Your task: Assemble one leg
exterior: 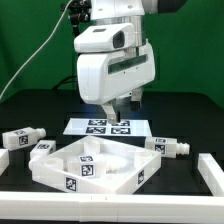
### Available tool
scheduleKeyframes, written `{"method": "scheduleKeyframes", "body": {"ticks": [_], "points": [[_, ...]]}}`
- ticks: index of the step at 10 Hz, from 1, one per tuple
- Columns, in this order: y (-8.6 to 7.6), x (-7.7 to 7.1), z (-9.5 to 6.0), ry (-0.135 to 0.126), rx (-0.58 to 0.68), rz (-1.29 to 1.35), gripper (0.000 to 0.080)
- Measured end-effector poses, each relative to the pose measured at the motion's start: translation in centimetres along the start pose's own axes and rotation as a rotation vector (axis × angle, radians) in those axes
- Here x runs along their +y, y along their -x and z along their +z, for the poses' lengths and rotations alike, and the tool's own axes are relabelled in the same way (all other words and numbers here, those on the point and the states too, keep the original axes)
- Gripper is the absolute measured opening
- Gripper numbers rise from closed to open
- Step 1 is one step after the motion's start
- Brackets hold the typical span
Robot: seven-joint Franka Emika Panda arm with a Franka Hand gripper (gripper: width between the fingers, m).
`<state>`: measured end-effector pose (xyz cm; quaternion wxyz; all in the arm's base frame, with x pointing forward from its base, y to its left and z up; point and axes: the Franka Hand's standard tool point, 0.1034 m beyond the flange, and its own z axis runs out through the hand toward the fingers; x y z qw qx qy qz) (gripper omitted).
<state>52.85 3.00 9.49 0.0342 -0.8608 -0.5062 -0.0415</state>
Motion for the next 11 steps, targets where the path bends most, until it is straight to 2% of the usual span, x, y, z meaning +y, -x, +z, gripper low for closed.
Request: {"method": "scheduleKeyframes", "body": {"ticks": [7,8,10,11], "points": [[0.2,0.0,0.1,-0.001,-0.003,0.002,0.0649],[0.4,0.2,0.2,0.011,0.000,-0.016,0.0649],[2.2,-0.4,2.7,0.034,0.004,-0.035,0.0649],[3.0,-0.7,3.8,0.019,-0.002,-0.028,0.0649]]}}
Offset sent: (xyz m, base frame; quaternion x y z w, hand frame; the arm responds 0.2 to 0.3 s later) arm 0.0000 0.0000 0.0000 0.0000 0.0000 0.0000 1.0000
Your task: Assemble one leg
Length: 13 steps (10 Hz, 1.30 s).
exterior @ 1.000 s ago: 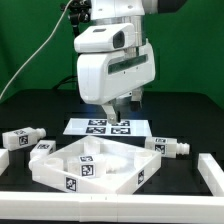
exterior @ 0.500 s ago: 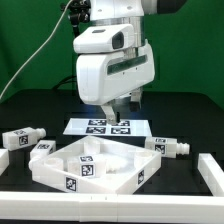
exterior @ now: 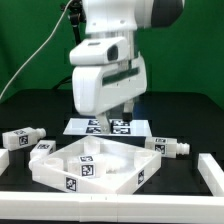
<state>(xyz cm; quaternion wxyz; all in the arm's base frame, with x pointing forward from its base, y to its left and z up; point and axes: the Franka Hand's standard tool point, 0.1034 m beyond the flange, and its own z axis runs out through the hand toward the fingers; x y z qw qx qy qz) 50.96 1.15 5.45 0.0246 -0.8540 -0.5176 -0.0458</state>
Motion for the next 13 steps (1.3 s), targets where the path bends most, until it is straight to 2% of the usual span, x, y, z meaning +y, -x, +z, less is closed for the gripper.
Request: {"method": "scheduleKeyframes", "body": {"ticks": [2,4,8,9,10,11,12,13], "points": [[1.0,-0.4,2.0,-0.008,-0.003,0.008,0.0649],[1.5,-1.0,3.4,-0.021,-0.008,0.016,0.0649],[1.7,-1.4,4.5,-0.040,-0.014,0.027,0.0649],[1.8,-1.4,4.5,-0.040,-0.014,0.028,0.0542],[1.8,-1.4,4.5,-0.040,-0.015,0.028,0.0542],[1.8,-1.4,4.5,-0.040,-0.015,0.028,0.0351],[1.8,-1.4,4.5,-0.041,-0.015,0.028,0.0351],[1.8,-1.4,4.5,-0.041,-0.015,0.028,0.0176]]}}
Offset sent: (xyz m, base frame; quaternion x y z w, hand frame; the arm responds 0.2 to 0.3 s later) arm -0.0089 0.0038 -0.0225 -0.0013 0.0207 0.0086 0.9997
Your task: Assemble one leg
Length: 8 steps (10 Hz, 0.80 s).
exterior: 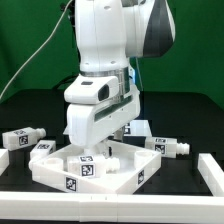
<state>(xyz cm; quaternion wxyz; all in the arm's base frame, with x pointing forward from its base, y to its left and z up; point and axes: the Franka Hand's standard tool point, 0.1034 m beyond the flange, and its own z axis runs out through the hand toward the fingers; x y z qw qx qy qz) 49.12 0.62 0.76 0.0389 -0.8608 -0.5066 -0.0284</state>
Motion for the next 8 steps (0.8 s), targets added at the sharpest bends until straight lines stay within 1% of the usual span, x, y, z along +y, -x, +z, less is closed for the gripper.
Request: {"method": "scheduleKeyframes", "body": {"ticks": [1,5,7,8], "points": [[0.00,0.00,-0.01,0.000,0.000,0.000,0.0052],[0.00,0.02,-0.02,0.001,0.000,0.000,0.0052],[-0.11,0.54,-0.31,0.016,-0.012,-0.113,0.0052],[-0.26,0.53,-0.27,0.018,-0.020,-0.153,0.0052]]}}
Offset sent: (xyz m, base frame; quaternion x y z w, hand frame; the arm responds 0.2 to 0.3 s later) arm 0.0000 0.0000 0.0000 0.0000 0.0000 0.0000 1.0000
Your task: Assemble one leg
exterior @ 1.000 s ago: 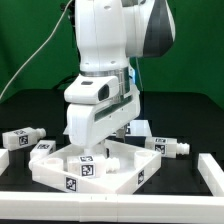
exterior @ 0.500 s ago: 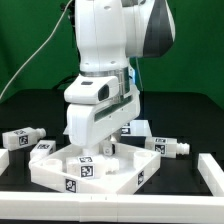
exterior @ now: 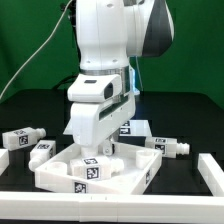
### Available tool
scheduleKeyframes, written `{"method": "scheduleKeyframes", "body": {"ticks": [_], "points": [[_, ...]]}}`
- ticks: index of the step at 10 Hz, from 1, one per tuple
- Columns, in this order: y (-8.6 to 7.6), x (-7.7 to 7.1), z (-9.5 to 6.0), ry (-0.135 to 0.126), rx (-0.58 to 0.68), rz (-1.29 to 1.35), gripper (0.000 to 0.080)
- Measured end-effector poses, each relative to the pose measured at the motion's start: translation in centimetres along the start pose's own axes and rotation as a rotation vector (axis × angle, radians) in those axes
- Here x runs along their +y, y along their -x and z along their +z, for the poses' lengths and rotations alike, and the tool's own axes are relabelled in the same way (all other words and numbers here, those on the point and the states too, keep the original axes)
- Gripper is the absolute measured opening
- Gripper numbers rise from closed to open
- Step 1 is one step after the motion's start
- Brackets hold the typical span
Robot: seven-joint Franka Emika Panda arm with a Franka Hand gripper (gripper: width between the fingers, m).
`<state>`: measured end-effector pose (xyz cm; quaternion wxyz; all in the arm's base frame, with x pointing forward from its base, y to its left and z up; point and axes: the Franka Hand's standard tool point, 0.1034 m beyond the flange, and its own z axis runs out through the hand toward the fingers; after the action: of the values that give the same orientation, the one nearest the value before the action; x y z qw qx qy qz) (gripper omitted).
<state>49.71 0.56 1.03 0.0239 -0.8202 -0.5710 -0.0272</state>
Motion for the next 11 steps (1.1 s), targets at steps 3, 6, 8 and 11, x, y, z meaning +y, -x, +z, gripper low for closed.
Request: {"method": "scheduleKeyframes", "body": {"ticks": [3,6,8,11], "points": [[-0.9,0.8,0.3,0.009,-0.019,-0.133,0.0052],[-1.0,0.9,0.3,0.011,-0.022,-0.152,0.0052],[-1.1,0.9,0.3,0.011,-0.022,-0.154,0.0052],[-2.2,1.0,0.4,0.020,-0.024,-0.280,0.0052]]}}
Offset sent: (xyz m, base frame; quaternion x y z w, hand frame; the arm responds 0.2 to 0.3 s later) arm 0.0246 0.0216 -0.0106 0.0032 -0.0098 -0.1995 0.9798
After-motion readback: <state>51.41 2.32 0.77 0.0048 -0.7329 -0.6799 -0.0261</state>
